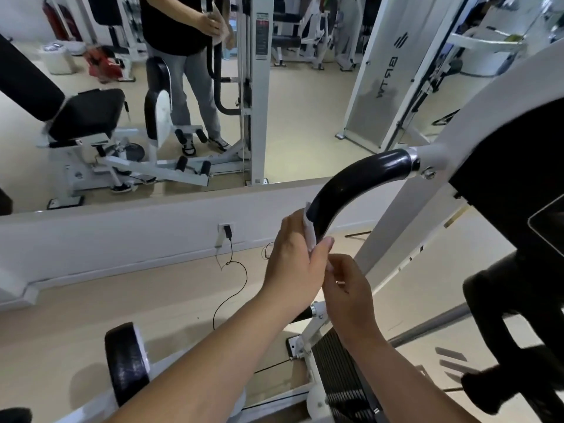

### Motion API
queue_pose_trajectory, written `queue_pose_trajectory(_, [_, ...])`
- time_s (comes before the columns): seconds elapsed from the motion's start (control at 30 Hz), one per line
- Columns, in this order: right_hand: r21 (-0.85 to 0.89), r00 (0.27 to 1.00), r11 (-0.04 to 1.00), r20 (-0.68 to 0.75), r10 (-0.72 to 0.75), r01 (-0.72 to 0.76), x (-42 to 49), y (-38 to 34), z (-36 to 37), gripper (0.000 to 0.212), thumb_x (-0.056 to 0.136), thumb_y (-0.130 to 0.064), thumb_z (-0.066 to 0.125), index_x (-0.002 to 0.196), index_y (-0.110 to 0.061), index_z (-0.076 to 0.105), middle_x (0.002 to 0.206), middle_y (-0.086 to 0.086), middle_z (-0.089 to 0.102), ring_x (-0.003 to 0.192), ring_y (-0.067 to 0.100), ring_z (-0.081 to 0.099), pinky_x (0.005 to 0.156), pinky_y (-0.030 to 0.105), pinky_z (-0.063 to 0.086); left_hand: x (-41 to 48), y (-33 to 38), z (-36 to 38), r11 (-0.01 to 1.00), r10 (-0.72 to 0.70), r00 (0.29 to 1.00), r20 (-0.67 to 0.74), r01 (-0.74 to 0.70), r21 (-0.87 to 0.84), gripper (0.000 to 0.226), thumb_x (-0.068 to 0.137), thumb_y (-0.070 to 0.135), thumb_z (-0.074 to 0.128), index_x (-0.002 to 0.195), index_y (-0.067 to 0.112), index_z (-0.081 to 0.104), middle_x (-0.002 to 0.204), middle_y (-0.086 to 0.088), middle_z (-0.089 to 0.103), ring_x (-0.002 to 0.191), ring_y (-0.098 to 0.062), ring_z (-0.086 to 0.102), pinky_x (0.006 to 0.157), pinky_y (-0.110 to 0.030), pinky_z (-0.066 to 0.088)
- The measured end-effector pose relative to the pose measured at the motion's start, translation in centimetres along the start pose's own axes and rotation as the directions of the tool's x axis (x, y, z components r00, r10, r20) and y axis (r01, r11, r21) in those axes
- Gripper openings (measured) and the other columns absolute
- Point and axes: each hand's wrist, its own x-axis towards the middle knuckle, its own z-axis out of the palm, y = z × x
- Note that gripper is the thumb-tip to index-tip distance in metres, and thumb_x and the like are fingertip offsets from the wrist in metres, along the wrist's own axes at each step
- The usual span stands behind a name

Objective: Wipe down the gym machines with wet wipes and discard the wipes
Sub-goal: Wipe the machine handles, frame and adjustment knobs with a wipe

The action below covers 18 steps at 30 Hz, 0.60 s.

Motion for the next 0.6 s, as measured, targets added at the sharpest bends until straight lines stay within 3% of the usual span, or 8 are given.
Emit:
queue_pose_trajectory(0.07, [0.11, 0.975, 0.979, -0.123, 0.186, -0.173, 1.0, 1.6, 0.2, 0.034, 0.092, -0.001, 0.054, 0.112, -0.028, 0.059, 0.109, -0.005, 0.066, 0.098, 0.015, 0.063, 0.083, 0.038, 0.054, 0.6, -0.6, 0.9, 0.999, -0.047, 0.999, -0.016, 0.047, -0.005, 0.046, 0.1, 0.046, 0.055, 0.133, 0.032, 0.026, 0.107, 0.007, 0.054, 0.095, -0.012, 0.058, 0.08, -0.028, 0.047])
queue_pose_trajectory(0.13, [0.234, 0.874, 0.916, -0.297, 0.385, -0.324, 2.8, 2.2, -0.2, 0.039, 0.092, -0.004, 0.055, 0.123, -0.026, 0.049, 0.126, 0.002, 0.055, 0.105, 0.024, 0.059, 0.083, 0.04, 0.05, 0.6, -1.4, 1.4, 0.999, -0.035, 0.999, -0.03, 0.034, -0.01, 0.047, 0.1, 0.047, 0.055, 0.133, 0.036, 0.023, 0.098, 0.013, 0.052, 0.078, 0.003, 0.056, 0.07, -0.02, 0.046])
queue_pose_trajectory(0.2, [0.333, 0.765, 0.836, -0.354, 0.539, -0.435, 4.5, 1.6, -0.5, 0.056, 0.094, -0.012, 0.062, 0.143, -0.019, 0.037, 0.143, 0.008, 0.037, 0.108, 0.028, 0.053, 0.086, 0.037, 0.044, 0.5, -2.0, 1.7, 1.0, -0.019, 0.999, -0.045, 0.019, -0.003, 0.044, 0.099, 0.047, 0.055, 0.129, 0.04, 0.024, 0.093, 0.013, 0.054, 0.076, 0.002, 0.056, 0.061, -0.007, 0.039])
queue_pose_trajectory(0.27, [0.387, 0.675, 0.752, -0.34, 0.655, -0.534, 5.4, 0.0, -0.5, 0.081, 0.092, -0.022, 0.068, 0.156, -0.016, 0.019, 0.151, 0.011, 0.025, 0.119, 0.034, 0.048, 0.093, 0.042, 0.045, 0.5, -1.9, 1.4, 0.999, -0.05, 0.998, -0.033, 0.05, 0.005, 0.044, 0.098, 0.048, 0.056, 0.129, 0.035, 0.027, 0.091, 0.01, 0.056, 0.078, -0.001, 0.057, 0.057, -0.006, 0.036])
queue_pose_trajectory(0.37, [0.272, 0.712, 0.822, -0.412, 0.569, -0.5, 6.5, -2.5, -0.7, 0.101, 0.088, -0.035, 0.072, 0.161, -0.011, 0.006, 0.154, 0.013, 0.02, 0.135, 0.038, 0.038, 0.107, 0.047, 0.043, 0.4, -0.6, 0.7, 0.991, -0.116, 0.993, 0.016, 0.117, -0.067, 0.034, 0.099, 0.044, 0.057, 0.122, 0.032, 0.035, 0.097, 0.005, 0.06, 0.085, -0.001, 0.06, 0.064, -0.018, 0.043])
queue_pose_trajectory(0.43, [0.197, 0.739, 0.881, -0.484, 0.469, -0.43, 8.0, -4.2, -2.0, 0.106, 0.087, -0.036, 0.074, 0.161, -0.009, 0.004, 0.156, 0.013, 0.019, 0.139, 0.037, 0.034, 0.11, 0.044, 0.041, 0.4, 1.2, 0.1, 0.984, -0.078, 0.997, 0.017, 0.079, -0.157, 0.03, 0.1, 0.041, 0.056, 0.121, 0.037, 0.036, 0.112, 0.007, 0.058, 0.1, -0.006, 0.059, 0.077, -0.026, 0.046])
queue_pose_trajectory(0.53, [0.078, 0.758, 0.915, -0.535, 0.374, -0.396, 10.1, -5.8, -4.8, 0.11, 0.088, -0.041, 0.074, 0.161, -0.008, -0.001, 0.161, 0.011, 0.015, 0.145, 0.029, 0.027, 0.111, 0.038, 0.035, 1.0, 3.7, -0.4, 0.956, 0.023, 1.0, 0.006, -0.021, -0.291, 0.04, 0.099, 0.038, 0.058, 0.131, 0.047, 0.035, 0.128, 0.014, 0.052, 0.116, -0.011, 0.054, 0.093, -0.036, 0.049])
queue_pose_trajectory(0.6, [-0.004, 0.78, 0.907, -0.511, 0.361, -0.422, 10.6, -6.0, -5.7, 0.112, 0.091, -0.048, 0.07, 0.161, -0.003, -0.005, 0.165, 0.008, 0.008, 0.146, 0.017, 0.017, 0.109, 0.03, 0.029, 0.8, 3.6, -0.6, 0.946, 0.004, 0.999, 0.035, 0.008, -0.323, 0.059, 0.095, 0.027, 0.063, 0.136, 0.057, 0.033, 0.135, 0.022, 0.047, 0.126, -0.012, 0.05, 0.098, -0.045, 0.053])
